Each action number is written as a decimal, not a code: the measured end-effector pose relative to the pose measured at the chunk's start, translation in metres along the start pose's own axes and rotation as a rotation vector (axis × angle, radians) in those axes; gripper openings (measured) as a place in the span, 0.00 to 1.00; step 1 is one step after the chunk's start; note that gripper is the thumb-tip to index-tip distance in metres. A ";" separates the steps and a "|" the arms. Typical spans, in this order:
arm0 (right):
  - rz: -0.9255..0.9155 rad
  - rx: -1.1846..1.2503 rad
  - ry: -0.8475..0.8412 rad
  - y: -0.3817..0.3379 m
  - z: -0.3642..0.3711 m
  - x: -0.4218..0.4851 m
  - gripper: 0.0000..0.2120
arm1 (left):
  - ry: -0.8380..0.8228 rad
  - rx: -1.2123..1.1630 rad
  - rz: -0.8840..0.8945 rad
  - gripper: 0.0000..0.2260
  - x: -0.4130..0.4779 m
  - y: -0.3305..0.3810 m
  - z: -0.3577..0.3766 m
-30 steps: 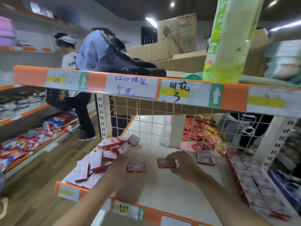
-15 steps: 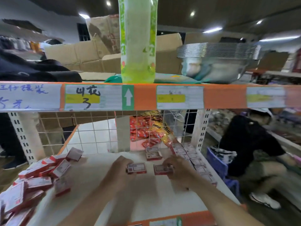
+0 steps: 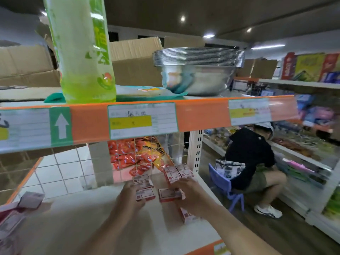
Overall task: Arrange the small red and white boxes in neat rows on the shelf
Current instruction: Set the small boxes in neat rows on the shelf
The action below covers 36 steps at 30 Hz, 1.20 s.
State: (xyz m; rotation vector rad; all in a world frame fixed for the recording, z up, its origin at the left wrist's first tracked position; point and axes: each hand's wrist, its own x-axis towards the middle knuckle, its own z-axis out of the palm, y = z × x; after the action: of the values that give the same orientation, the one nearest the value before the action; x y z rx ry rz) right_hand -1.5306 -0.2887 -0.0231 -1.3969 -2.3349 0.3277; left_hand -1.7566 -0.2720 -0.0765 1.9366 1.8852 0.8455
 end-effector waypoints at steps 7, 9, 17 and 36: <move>-0.057 0.005 0.008 -0.014 0.017 0.009 0.13 | -0.023 0.015 -0.018 0.21 0.009 -0.003 0.004; -0.059 0.001 -0.010 -0.019 0.026 0.013 0.14 | -0.028 -0.024 -0.027 0.22 0.009 -0.003 0.005; -0.056 -0.024 -0.064 -0.028 0.056 0.032 0.13 | 0.041 -0.094 -0.007 0.25 -0.006 -0.018 -0.014; 0.075 0.077 -0.062 -0.032 0.072 0.043 0.19 | -0.024 -0.023 0.027 0.14 -0.026 -0.008 -0.014</move>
State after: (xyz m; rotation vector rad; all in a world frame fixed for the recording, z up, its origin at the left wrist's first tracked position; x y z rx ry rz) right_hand -1.6058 -0.2653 -0.0652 -1.4597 -2.2962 0.4836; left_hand -1.7698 -0.2996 -0.0755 1.9539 1.8311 0.8442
